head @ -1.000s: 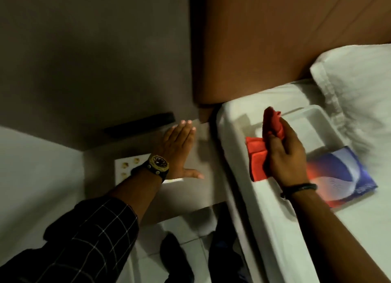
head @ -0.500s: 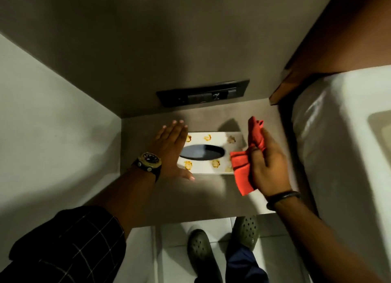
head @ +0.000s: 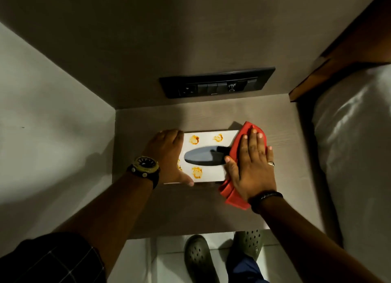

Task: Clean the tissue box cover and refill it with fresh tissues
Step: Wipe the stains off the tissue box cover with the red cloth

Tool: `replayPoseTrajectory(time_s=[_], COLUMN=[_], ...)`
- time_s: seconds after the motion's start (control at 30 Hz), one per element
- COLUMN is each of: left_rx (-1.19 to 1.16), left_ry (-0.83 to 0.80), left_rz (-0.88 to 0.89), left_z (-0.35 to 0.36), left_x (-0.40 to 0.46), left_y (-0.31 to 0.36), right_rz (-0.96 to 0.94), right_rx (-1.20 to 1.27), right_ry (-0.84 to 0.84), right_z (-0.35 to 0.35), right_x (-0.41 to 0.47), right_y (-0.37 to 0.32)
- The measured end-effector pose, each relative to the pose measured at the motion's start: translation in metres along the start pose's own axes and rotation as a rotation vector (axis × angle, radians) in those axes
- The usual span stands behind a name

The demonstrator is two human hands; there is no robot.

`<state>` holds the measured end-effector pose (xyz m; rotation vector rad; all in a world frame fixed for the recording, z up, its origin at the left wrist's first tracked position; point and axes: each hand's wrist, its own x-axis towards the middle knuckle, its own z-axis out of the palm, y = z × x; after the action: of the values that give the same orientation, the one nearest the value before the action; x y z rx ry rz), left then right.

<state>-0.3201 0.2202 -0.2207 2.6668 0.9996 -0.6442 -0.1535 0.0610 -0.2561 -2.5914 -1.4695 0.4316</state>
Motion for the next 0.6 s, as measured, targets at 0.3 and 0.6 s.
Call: replayPoseTrajectory(time_s=[0.3, 0.6], left_rx=[-0.021, 0.001], left_ry=[-0.088, -0.128], left_rz=[-0.013, -0.038], left_z=[0.006, 0.001], left_x=[0.001, 0.000], left_y=[0.000, 0.005], right_rz=[0.045, -0.123], right_rx=[-0.046, -0.085], right_ry=[0.047, 0.037], right_z=[0.005, 0.004], right_x=[0.026, 0.012], right_y=[-0.027, 0.017])
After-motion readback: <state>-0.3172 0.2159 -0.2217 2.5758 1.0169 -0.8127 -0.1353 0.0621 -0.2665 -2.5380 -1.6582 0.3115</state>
